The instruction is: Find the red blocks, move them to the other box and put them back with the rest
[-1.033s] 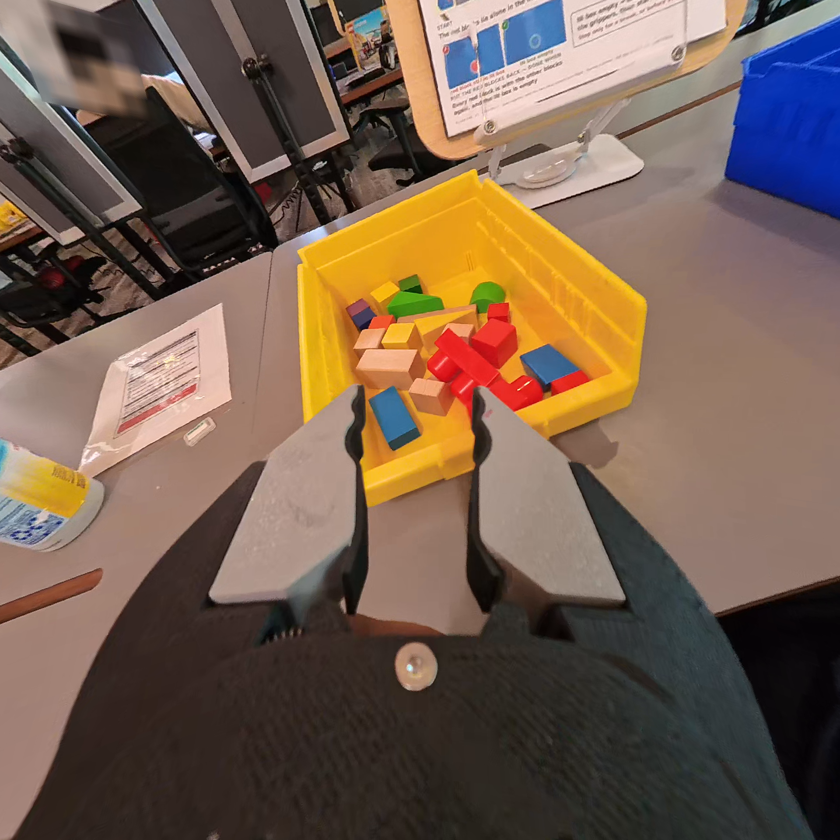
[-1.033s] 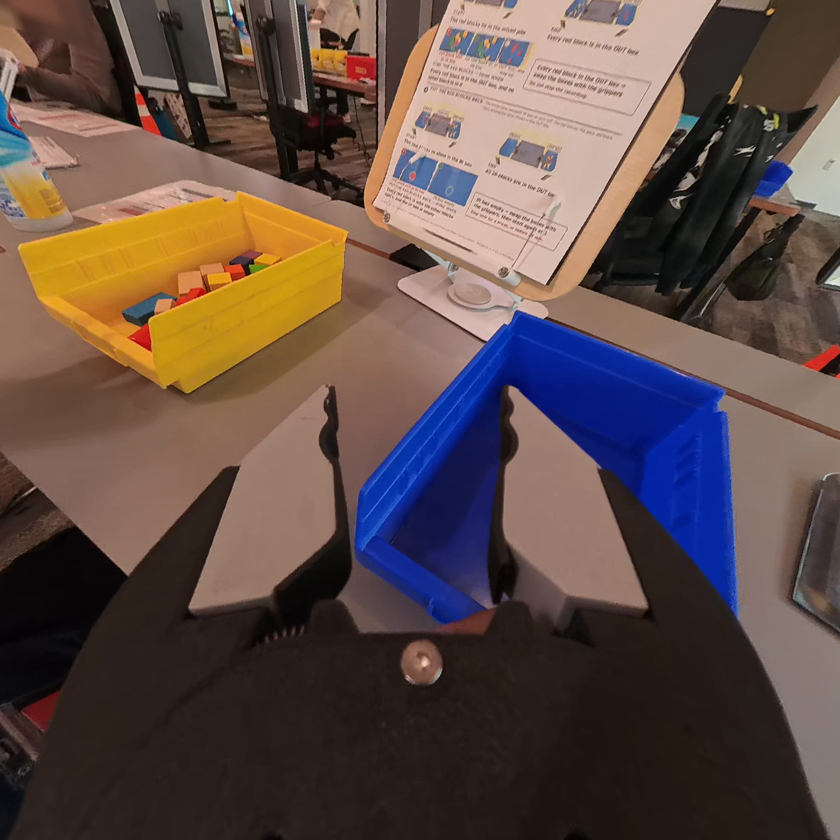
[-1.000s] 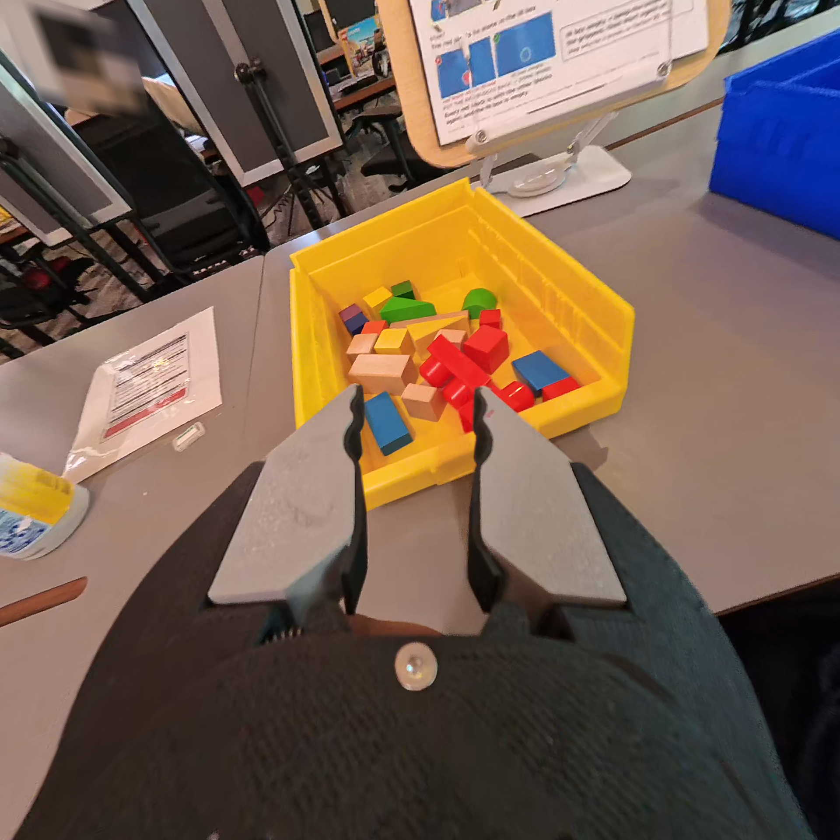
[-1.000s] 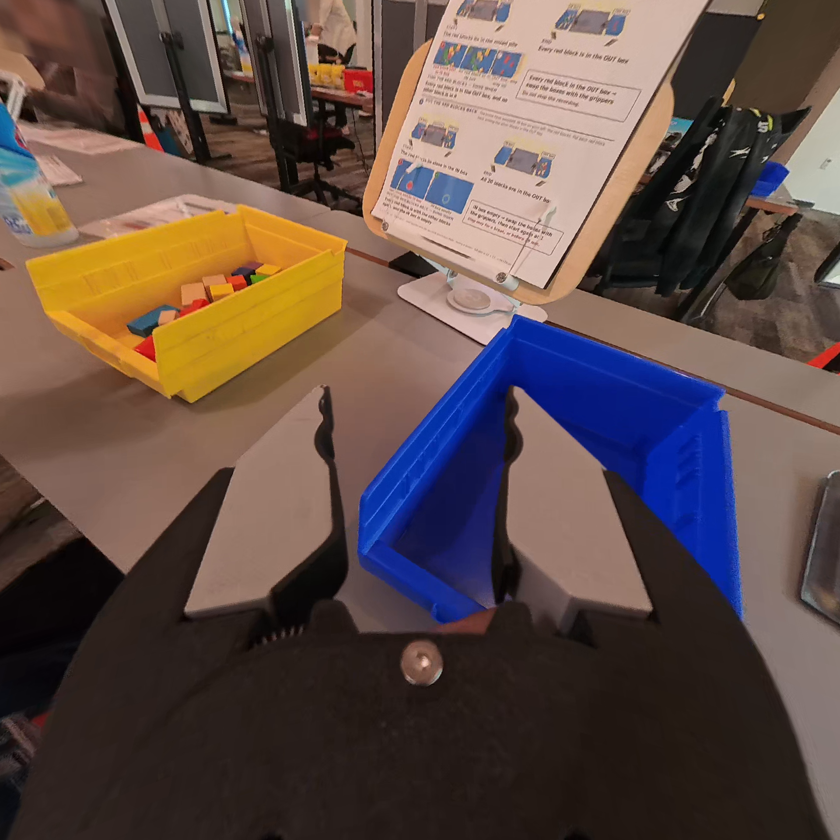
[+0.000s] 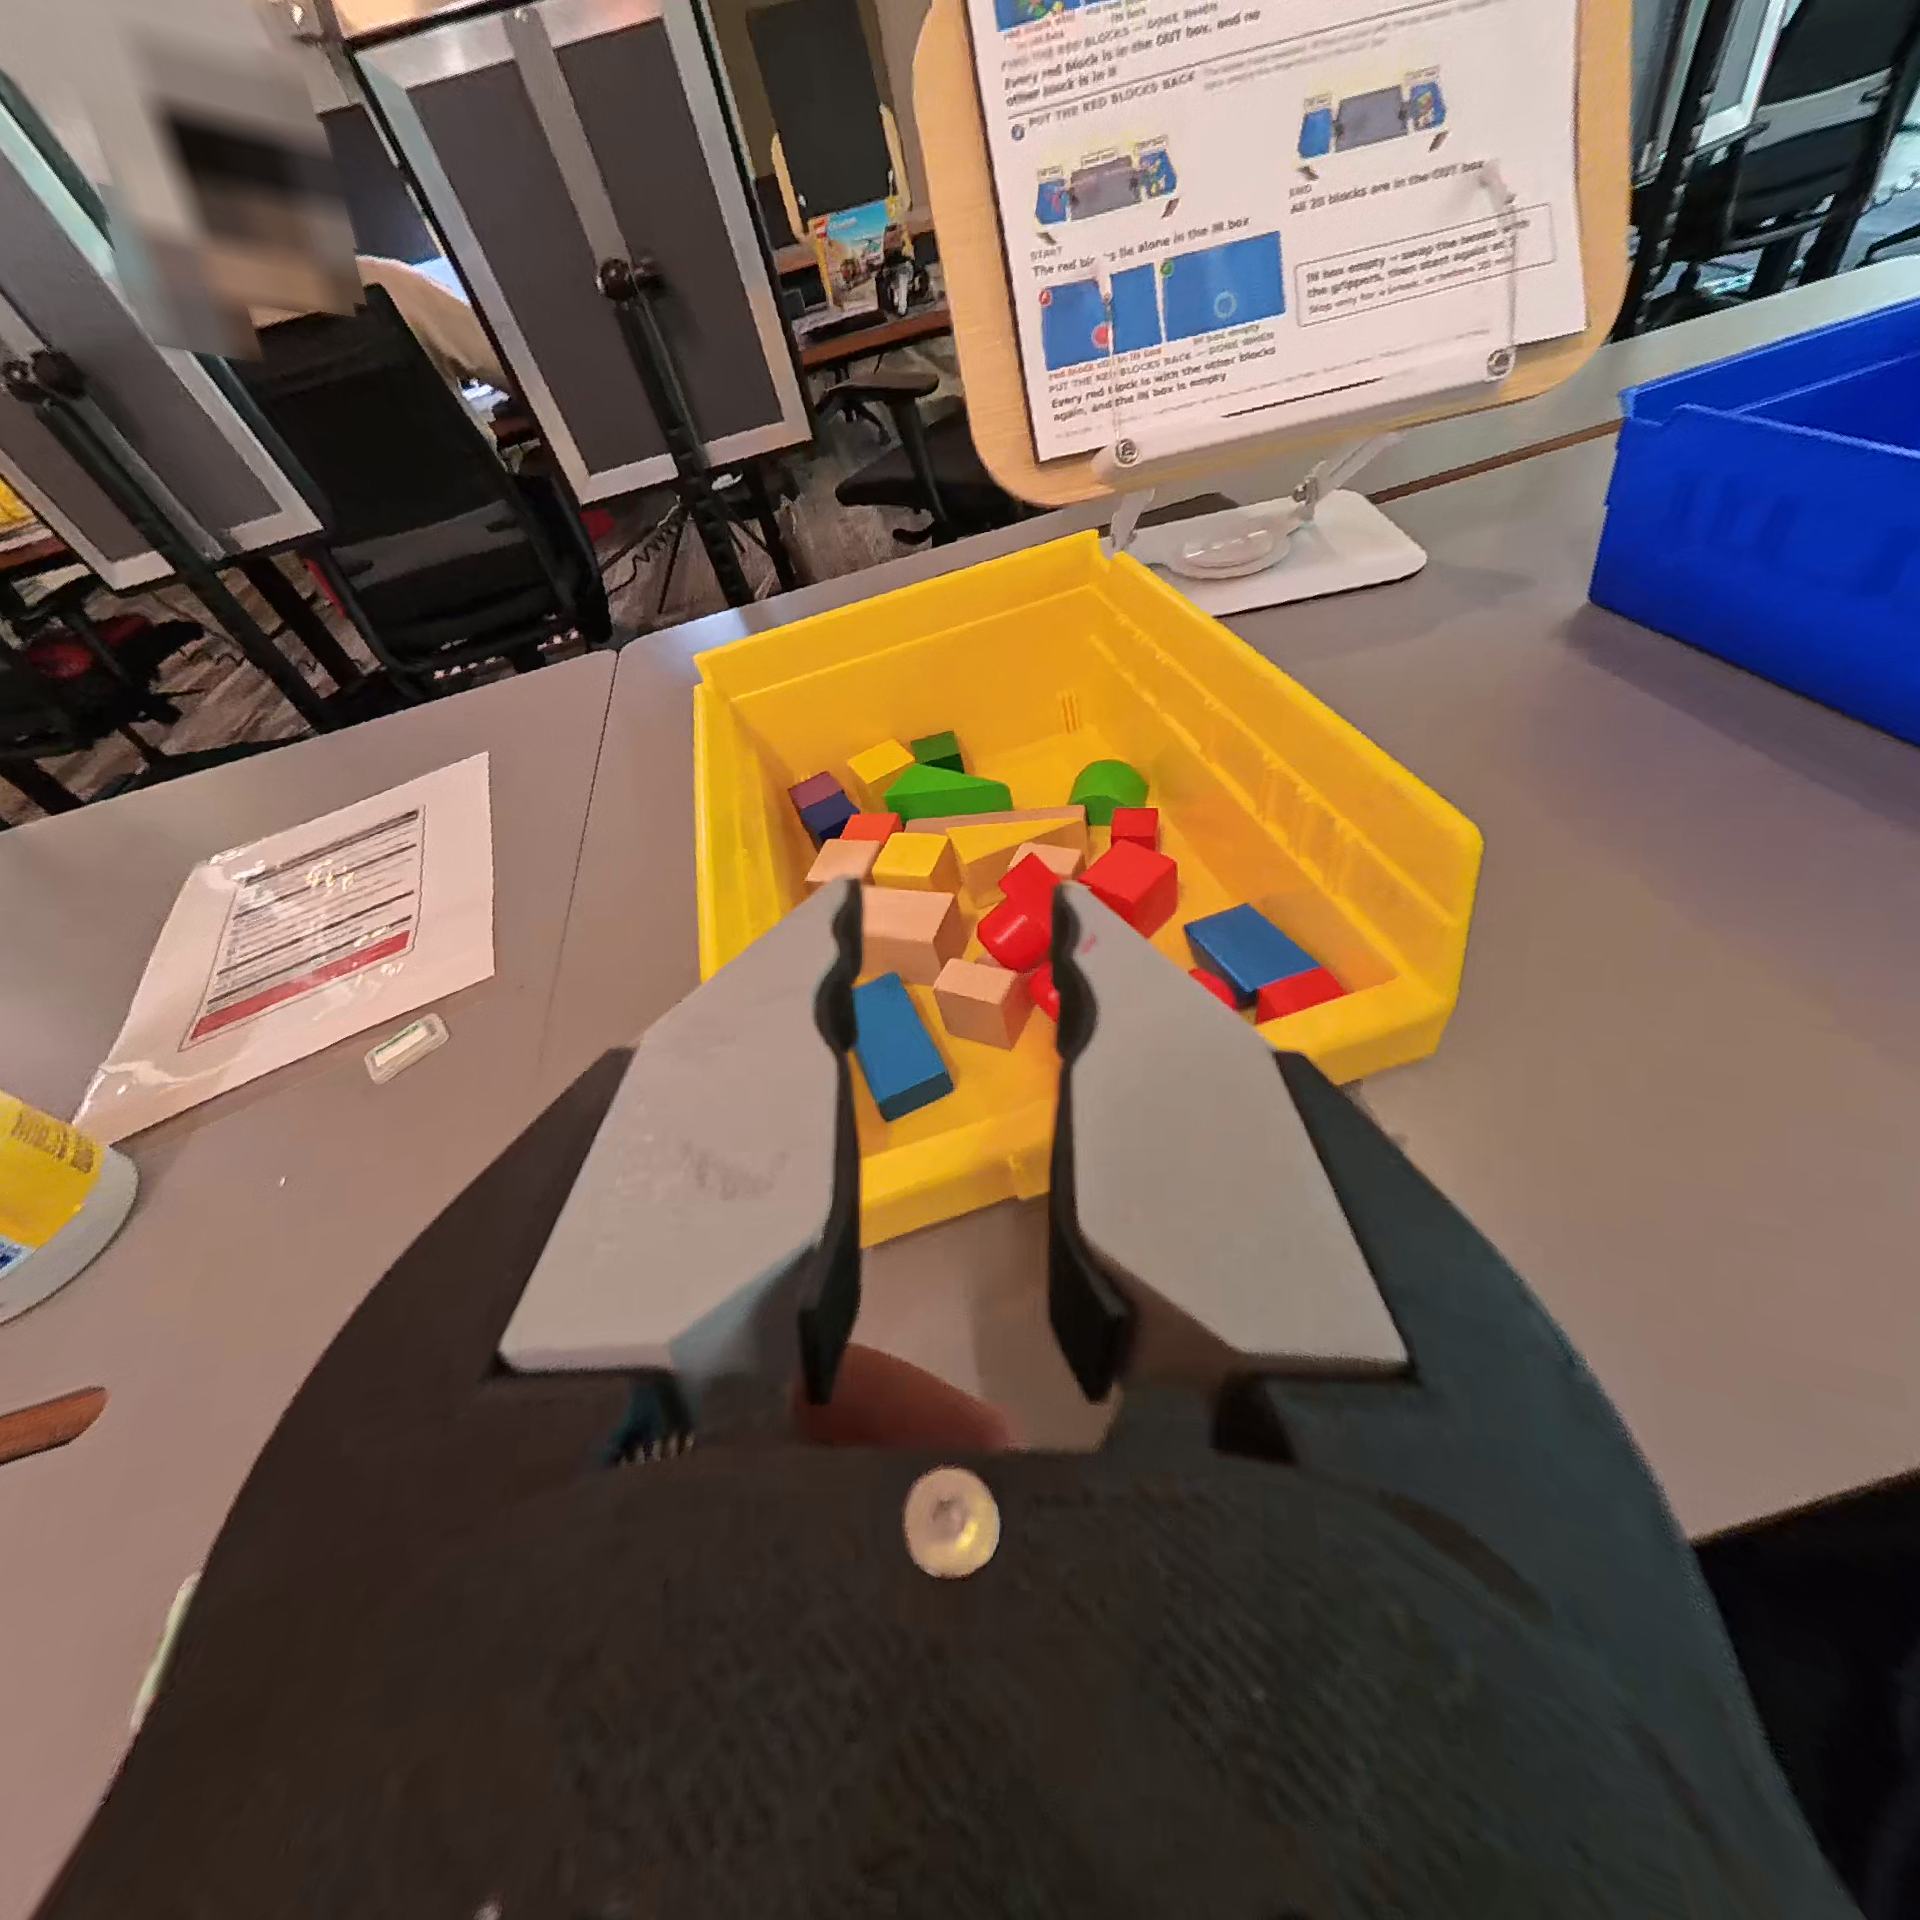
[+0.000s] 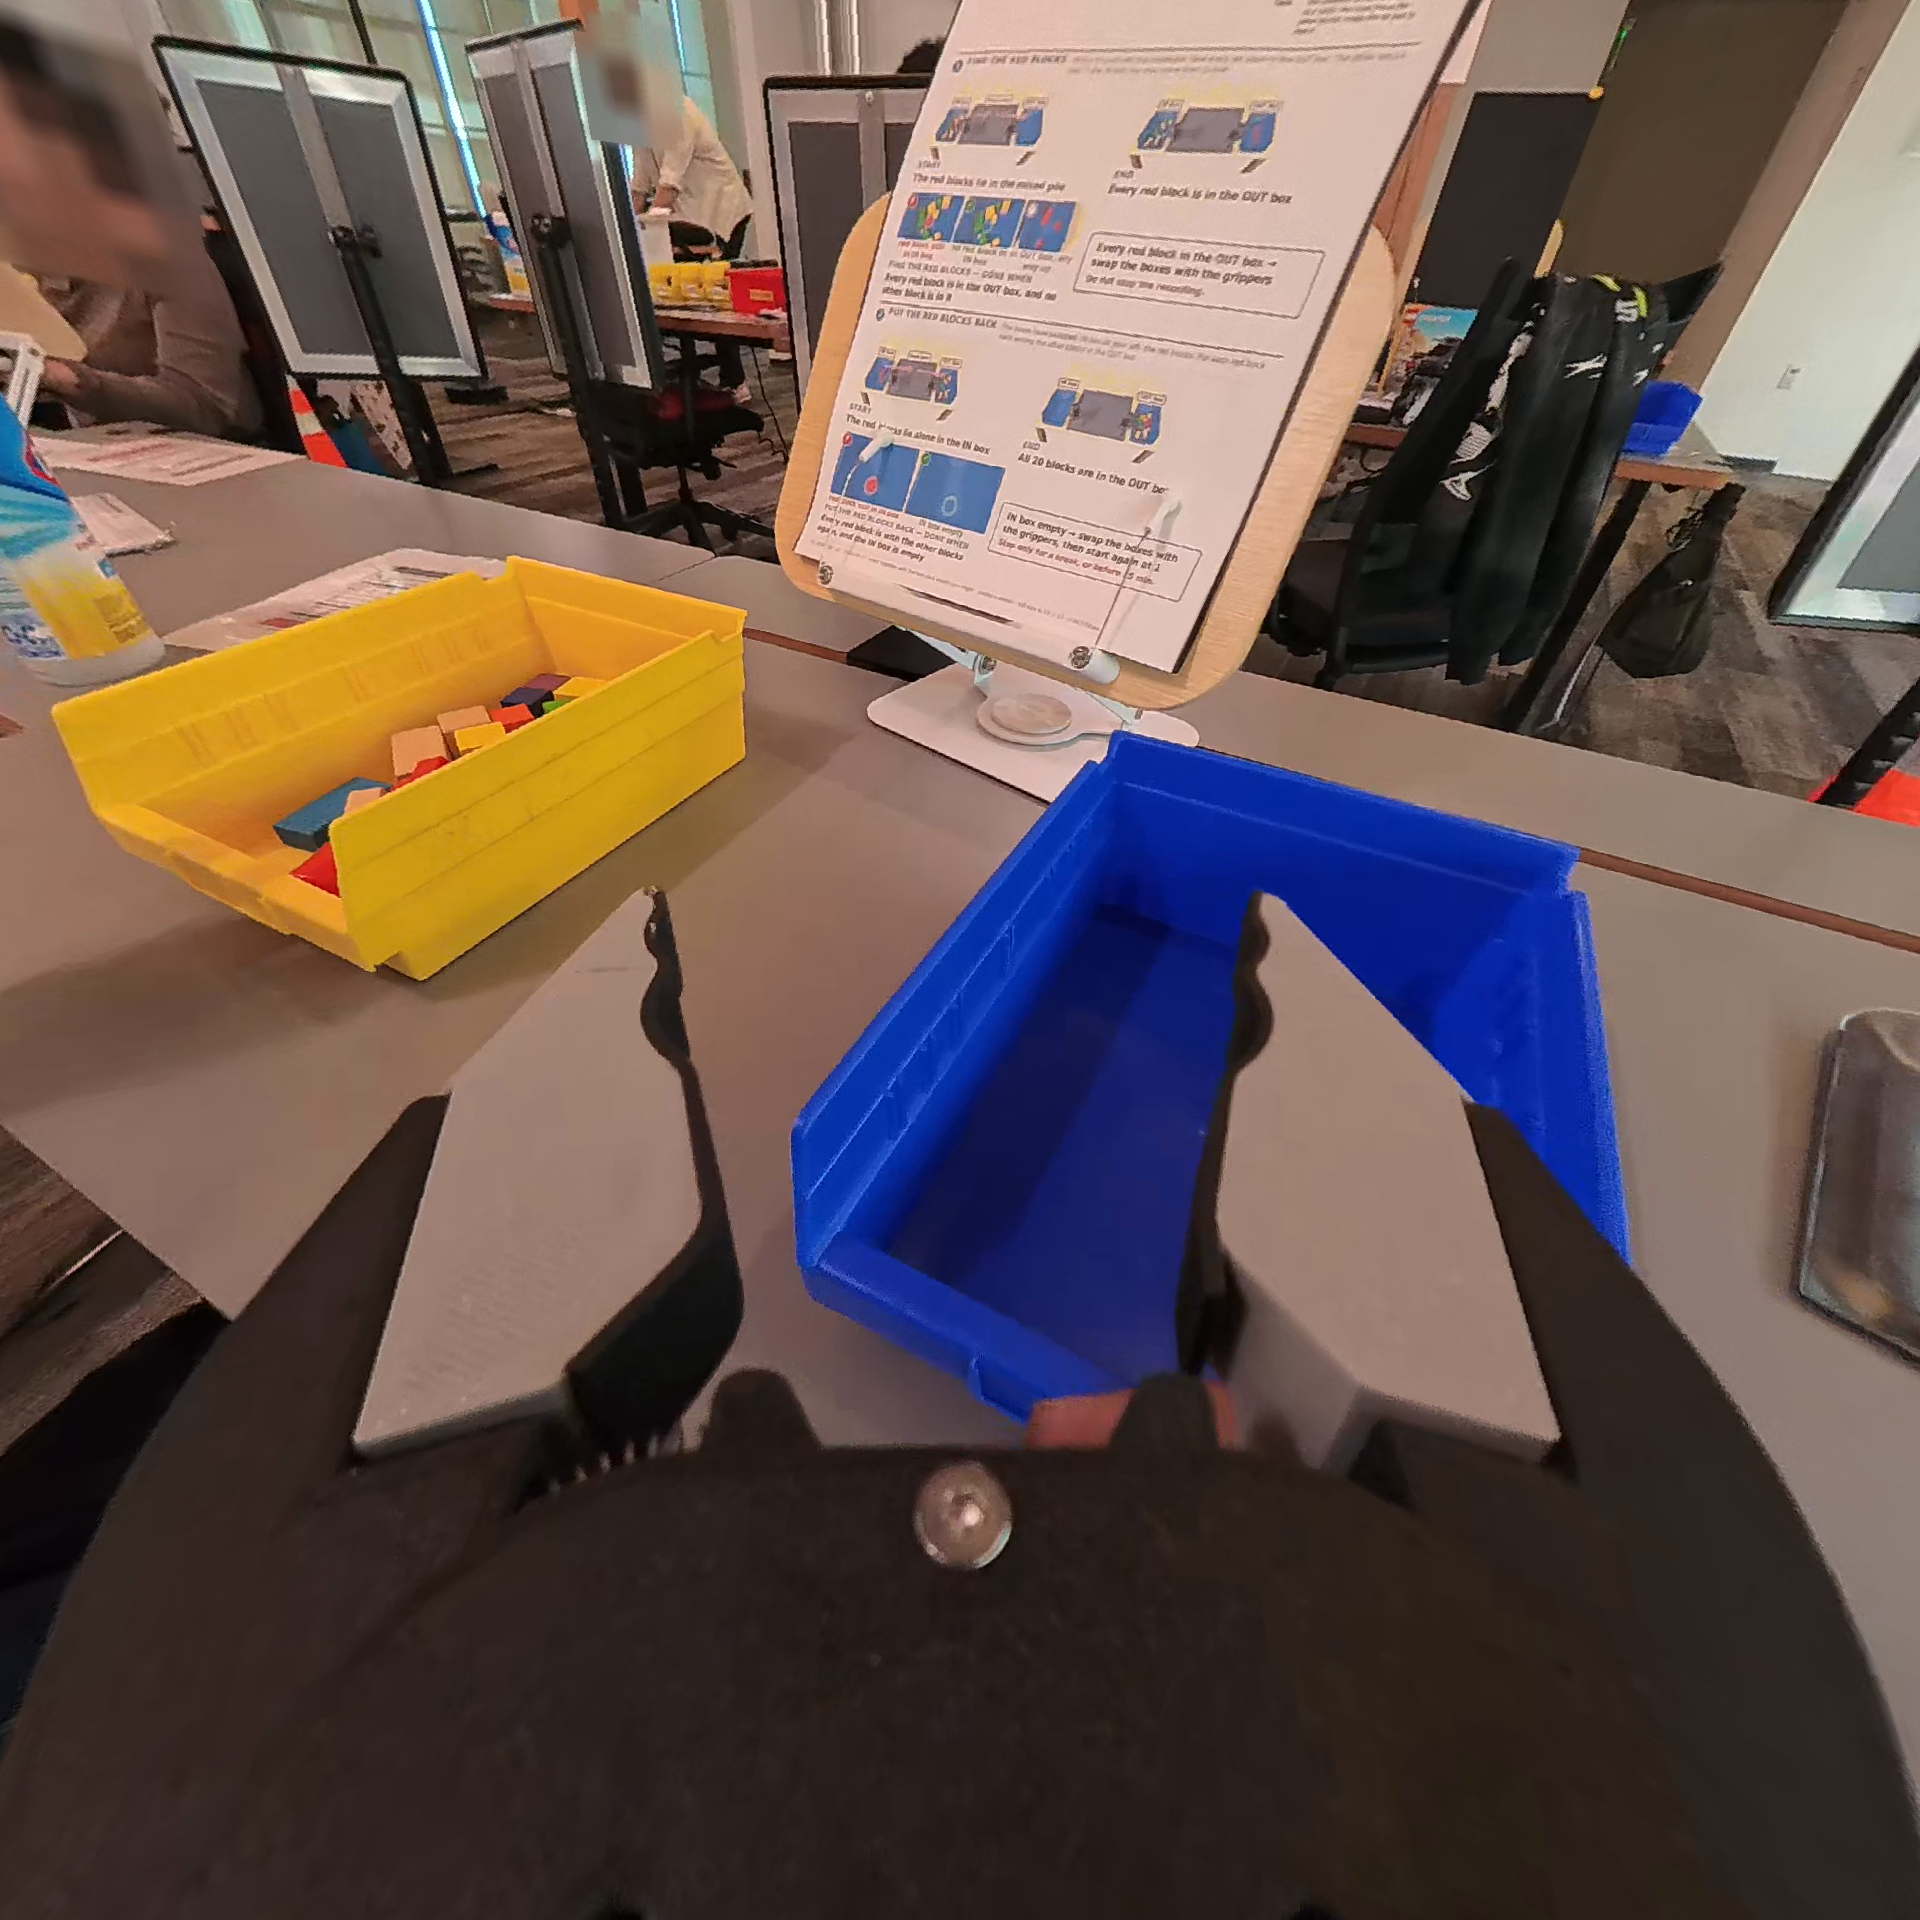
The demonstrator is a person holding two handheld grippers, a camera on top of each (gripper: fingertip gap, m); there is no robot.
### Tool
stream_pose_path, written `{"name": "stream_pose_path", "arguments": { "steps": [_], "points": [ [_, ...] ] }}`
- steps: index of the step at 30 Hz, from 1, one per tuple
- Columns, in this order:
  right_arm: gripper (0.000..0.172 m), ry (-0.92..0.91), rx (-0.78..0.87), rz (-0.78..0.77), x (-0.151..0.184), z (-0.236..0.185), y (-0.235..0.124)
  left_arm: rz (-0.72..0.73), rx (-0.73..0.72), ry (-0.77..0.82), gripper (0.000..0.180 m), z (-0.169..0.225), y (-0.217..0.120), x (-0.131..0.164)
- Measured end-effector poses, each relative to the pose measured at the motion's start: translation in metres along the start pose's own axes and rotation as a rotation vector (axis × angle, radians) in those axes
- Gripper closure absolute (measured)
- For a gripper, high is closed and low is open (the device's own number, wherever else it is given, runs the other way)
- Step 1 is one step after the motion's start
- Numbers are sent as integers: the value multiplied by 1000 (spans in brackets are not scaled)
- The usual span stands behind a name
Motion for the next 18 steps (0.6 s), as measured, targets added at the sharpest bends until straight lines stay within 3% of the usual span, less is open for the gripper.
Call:
{"name": "stream_pose_path", "arguments": {
  "steps": [1, 7, 12, 18],
  "points": [
    [68, -4, -6, -7, 1, 0, 3, -14, 2, -6, 141, -1, 0, 2],
    [70, -8, -33, -46, 8, -6, 12, -33, 128, -74, 145, 10, 24, -1],
    [72, -19, -25, -68, 11, -8, 9, -250, 255, -132, 127, 14, 92, 7],
    [76, -32, -2, -51, 8, -7, -1, -578, 300, -51, 126, 22, 149, 27]
  ]
}}
Point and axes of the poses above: each gripper's, where its closed fingertips meet, y out along the fingers, x out of its underside, z = x × y across the jaws, the point moved 6 cm from there along -y, back along the fingers, and after that the axes turned 3 degrees about -x, right-handed, at the moved point
